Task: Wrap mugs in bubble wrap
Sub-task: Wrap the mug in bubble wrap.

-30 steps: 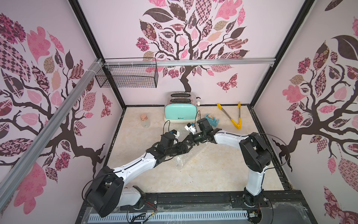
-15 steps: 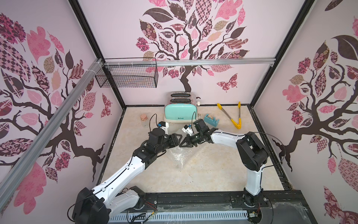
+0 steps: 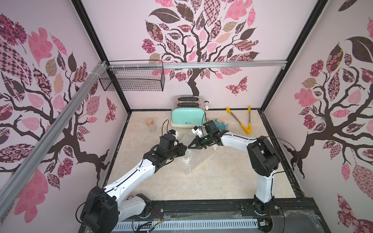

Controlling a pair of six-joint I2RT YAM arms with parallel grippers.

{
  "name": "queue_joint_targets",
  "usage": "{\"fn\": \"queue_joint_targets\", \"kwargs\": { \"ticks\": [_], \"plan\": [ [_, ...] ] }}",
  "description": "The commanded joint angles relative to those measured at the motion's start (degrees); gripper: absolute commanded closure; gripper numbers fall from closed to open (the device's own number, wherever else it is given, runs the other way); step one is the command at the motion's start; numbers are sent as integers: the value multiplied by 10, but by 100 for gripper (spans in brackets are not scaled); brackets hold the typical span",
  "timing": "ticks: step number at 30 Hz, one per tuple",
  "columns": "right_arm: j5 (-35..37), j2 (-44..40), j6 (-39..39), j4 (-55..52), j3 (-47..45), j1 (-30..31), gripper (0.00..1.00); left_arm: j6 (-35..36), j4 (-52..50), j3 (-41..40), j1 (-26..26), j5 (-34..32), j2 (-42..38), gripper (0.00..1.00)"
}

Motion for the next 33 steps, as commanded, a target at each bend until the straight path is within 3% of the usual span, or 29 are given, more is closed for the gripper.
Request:
{"fn": "queue_joint_targets", "kwargs": {
  "ticks": [1, 9, 14, 20, 23, 27, 33],
  "plan": [
    [7, 21, -3, -11, 18, -1, 100, 12, -5, -11, -4, 10, 28, 87],
    [7, 17, 1, -11, 17, -2, 100, 22, -6, 4, -2, -27, 72, 88],
    [31, -22, -5, -21, -1, -13, 50, 27, -6, 8, -1, -31, 91, 88],
    [72, -104, -14, -27, -58, -65, 21, 26, 0, 5, -1, -27, 99, 88],
    [73, -146, 0, 4, -112, -115, 15, 26, 2, 6, -2, -26, 104, 88],
    [96, -185, 7, 24, -177, -195, 15, 26, 2, 5, -2, -25, 106, 88],
    [126, -183, 32, 73, -253, -284, 23, 27, 1, 7, -2, -26, 105, 88]
  ]
}}
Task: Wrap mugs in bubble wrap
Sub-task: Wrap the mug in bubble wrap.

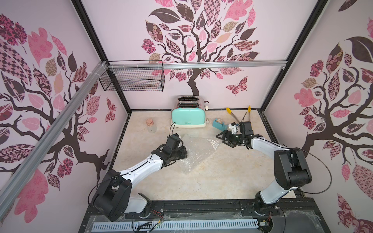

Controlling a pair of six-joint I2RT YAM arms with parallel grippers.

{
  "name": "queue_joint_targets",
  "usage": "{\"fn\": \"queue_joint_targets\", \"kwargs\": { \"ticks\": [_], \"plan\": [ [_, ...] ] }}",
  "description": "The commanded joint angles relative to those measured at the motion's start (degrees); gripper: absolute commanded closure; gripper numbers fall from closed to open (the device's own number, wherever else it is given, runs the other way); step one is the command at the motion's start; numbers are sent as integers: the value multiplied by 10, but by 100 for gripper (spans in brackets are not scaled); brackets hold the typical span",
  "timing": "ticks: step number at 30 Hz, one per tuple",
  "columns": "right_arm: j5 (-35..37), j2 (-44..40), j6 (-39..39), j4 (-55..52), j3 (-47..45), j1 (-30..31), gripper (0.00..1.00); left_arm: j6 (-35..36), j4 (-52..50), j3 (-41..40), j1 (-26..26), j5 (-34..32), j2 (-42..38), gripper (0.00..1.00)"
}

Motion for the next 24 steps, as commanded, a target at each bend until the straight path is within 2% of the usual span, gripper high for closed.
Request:
{"fn": "queue_joint_targets", "kwargs": {
  "ticks": [1, 9, 20, 24],
  "plan": [
    [29, 5, 10, 24, -18, -9, 24, 6, -3, 9, 0, -4, 6, 88],
    [5, 88, 32, 86, -23, -1, 38, 9, -5, 13, 0, -4, 6, 88],
    [3, 181, 72, 136, 37, 58, 46, 8, -6, 12, -1, -5, 1, 88],
    [2, 167, 86, 162, 29, 62, 71, 11, -8, 13, -1, -4, 1, 88]
  ]
}}
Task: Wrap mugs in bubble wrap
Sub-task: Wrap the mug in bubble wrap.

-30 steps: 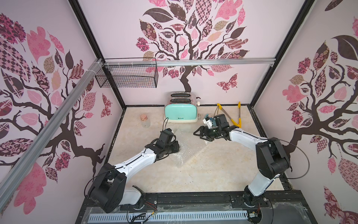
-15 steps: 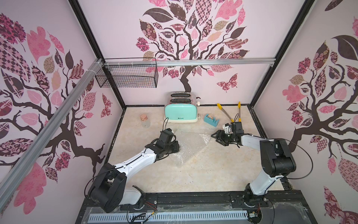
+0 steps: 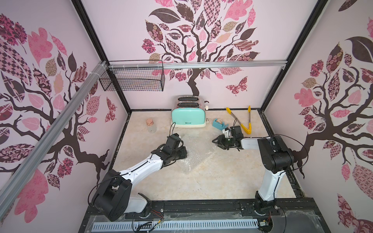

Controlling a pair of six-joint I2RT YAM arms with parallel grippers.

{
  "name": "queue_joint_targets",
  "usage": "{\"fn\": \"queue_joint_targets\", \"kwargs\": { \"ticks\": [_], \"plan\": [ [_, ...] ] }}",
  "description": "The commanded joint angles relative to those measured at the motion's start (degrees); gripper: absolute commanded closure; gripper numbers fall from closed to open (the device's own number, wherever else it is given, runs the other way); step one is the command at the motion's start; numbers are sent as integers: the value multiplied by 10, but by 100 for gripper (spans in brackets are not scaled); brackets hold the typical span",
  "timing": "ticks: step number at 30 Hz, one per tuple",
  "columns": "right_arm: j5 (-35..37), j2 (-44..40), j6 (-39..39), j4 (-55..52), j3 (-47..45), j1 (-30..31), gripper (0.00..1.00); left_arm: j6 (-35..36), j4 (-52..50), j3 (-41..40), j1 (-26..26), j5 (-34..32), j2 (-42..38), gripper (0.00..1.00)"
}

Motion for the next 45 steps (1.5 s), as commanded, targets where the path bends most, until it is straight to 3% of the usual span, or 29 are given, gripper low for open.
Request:
{"fn": "queue_joint_targets", "kwargs": {
  "ticks": [1, 5, 6, 14, 27, 35, 45],
  "plan": [
    [-1, 0, 15, 22, 3, 2, 77, 9, -9, 14, -1, -5, 2, 88],
    [-9, -53, 10, 24, 5, 4, 99, 11, -8, 12, -2, -4, 2, 88],
    [-12, -66, 10, 28, 5, 6, 100, 12, -7, 11, -2, -5, 2, 88],
    [-63, -147, 20, 30, 19, 58, 100, 12, -3, 7, -2, -5, -3, 88],
    [-129, -154, 6, 11, 52, 225, 100, 6, 13, -5, -2, -7, -24, 88],
    [-141, -128, 47, 70, 12, 251, 100, -9, 46, -33, -2, -13, -56, 90],
    [-137, -66, 44, 44, 2, 270, 100, -27, 66, -54, -2, -26, -79, 95]
  ]
}}
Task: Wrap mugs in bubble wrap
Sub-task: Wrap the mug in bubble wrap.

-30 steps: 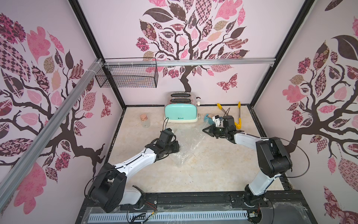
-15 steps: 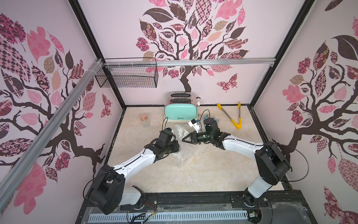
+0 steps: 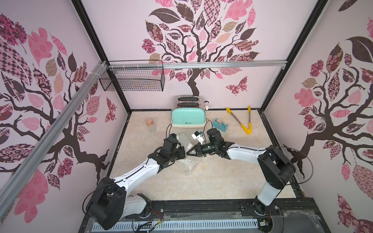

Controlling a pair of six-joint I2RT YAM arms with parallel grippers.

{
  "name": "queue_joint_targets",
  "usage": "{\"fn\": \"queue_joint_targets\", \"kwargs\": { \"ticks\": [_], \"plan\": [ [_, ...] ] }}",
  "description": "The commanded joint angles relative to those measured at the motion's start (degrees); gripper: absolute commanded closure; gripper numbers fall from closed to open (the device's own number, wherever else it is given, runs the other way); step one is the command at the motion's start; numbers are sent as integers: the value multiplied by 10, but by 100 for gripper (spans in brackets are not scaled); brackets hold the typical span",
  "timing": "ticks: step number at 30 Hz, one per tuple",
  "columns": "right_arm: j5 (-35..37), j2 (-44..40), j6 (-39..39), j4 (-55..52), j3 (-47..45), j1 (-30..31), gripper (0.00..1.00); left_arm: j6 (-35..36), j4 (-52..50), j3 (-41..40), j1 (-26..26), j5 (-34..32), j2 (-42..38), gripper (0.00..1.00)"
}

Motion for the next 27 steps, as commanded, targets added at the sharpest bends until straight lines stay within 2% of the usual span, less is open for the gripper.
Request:
{"fn": "queue_joint_targets", "kwargs": {
  "ticks": [1, 6, 11, 15, 17, 22, 27],
  "plan": [
    [-4, 33, 0, -10, -13, 3, 100, -11, 24, -11, -2, -10, -26, 95],
    [14, 56, -13, -31, -9, 3, 100, -15, 17, -9, -1, -12, -49, 96],
    [22, 54, -19, -43, -2, 3, 100, -24, -29, -11, -2, -34, -109, 84],
    [27, 52, -27, -58, 12, 3, 100, -24, -95, -25, 5, -78, -180, 82],
    [27, 53, -29, -64, 17, 3, 100, -22, -125, -34, 14, -80, -199, 82],
    [30, 50, -32, -70, 21, 3, 100, -18, -137, -70, 22, -63, -190, 79],
    [29, 42, -32, -75, 22, 3, 100, -8, -83, -64, 23, -37, -116, 76]
  ]
}}
